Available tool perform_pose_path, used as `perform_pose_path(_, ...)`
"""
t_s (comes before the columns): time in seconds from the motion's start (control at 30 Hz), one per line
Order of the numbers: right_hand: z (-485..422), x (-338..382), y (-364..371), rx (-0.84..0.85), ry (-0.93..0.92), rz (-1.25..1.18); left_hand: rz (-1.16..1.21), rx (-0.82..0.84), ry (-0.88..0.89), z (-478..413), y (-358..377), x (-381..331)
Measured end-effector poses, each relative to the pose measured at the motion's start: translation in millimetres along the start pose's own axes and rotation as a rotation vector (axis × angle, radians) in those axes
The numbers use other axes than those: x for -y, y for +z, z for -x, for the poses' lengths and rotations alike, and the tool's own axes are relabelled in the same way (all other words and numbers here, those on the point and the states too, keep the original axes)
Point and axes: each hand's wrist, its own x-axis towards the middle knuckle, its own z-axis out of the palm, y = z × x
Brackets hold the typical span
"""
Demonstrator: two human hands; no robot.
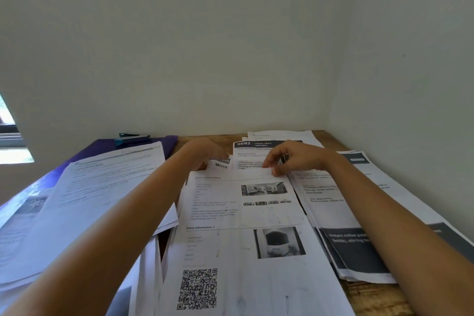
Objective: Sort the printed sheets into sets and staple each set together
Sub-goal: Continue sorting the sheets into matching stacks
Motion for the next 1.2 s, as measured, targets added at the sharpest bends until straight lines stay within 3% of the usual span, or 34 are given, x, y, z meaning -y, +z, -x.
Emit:
perform_pose_path(0.13,1,-19,-4,-0.394,0.092,-0.021,0.162,0.090,-0.047,0,5,-7)
perform_pose_path(0.27,-4,-43,2,-0.658,0.263,-0.005,0.100,0.157,-0.059,-5,12,-14)
perform_pose_path(0.67,-7,-54,12,-0.725,0.294,-0.072,0.082,0.188,0.041,-21,39,-43)
perform_pose_path(1.2,-10,-37,13,-0.822,0.030,-0.110,0.496,-0.280,0.491,-27,-18,-62)
